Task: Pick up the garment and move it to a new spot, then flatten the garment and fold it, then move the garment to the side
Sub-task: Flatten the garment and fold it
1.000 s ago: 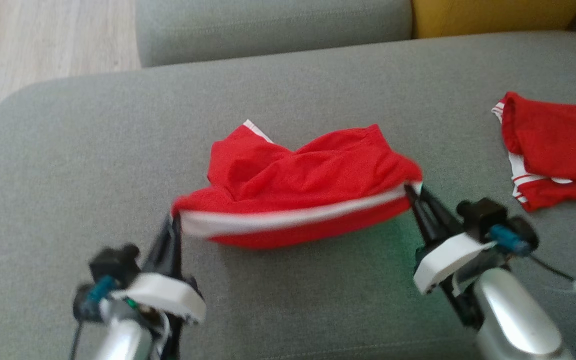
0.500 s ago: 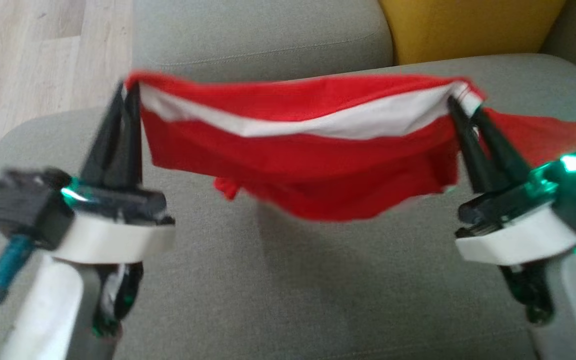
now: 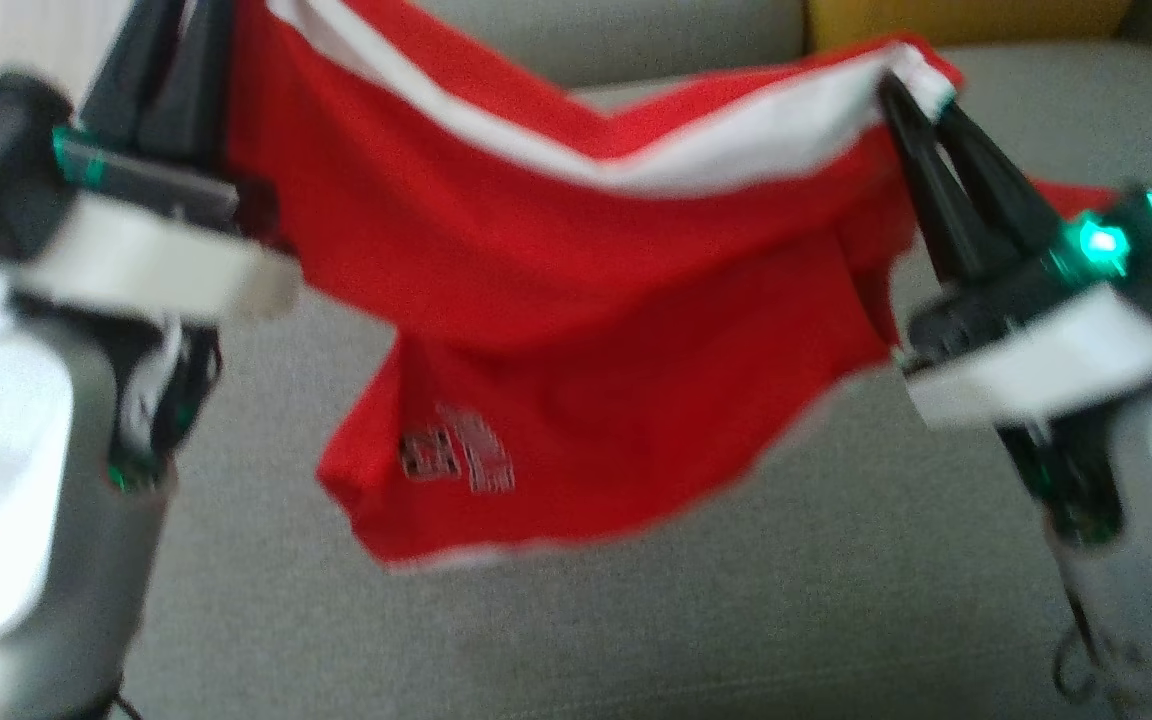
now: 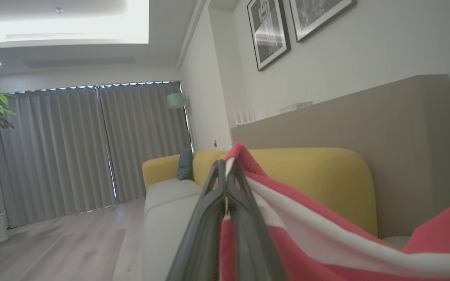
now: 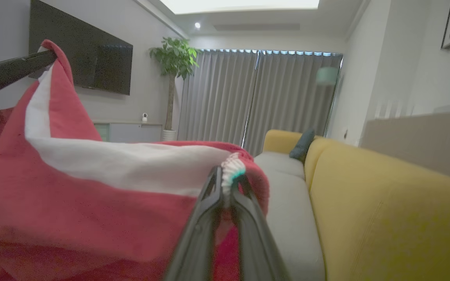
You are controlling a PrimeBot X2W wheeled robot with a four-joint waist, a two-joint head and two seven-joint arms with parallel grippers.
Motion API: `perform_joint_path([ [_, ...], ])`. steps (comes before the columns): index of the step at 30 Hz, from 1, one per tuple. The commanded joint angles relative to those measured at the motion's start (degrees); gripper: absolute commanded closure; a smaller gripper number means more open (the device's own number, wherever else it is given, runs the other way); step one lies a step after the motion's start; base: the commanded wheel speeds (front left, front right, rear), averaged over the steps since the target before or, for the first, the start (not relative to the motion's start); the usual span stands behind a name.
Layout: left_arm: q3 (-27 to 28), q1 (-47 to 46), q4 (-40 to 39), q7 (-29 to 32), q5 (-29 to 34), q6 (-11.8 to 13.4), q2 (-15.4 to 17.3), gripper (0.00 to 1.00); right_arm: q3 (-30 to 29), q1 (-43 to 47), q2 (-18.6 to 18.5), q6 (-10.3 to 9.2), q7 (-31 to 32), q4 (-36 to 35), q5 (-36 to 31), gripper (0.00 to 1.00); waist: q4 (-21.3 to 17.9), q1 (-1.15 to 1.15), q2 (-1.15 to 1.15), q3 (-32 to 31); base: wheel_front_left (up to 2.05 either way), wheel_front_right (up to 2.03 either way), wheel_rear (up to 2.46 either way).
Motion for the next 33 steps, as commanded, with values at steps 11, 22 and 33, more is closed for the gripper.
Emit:
perform_joint_path([
  [11,1.4,-31.1,25.5,-5.7,2.1,-3.1,-1.0,1.00,3.5,-35.7,3.9,0.37,-11.8,35.9,-2.8,1.00,3.2,0.00,0.00,17.8,0.00,0.00,0.00],
  [22,-1.4,-32.7,48.3,-15.9,0.3,-4.2,-9.8,1.00,4.1,-44.2,9.2,0.37,-23.9,69.2,-10.2,1.00,8.3,0.00,0.00,25.0,0.00,0.00,0.00],
  [33,3.5,-19.9,44.7,-16.9,-2.4,-5.6,-9.3,1.00,6.2,-35.7,11.0,0.37,-24.6,66.3,-7.5,1.00,5.3,0.00,0.00,22.1,0.00,0.00,0.00],
])
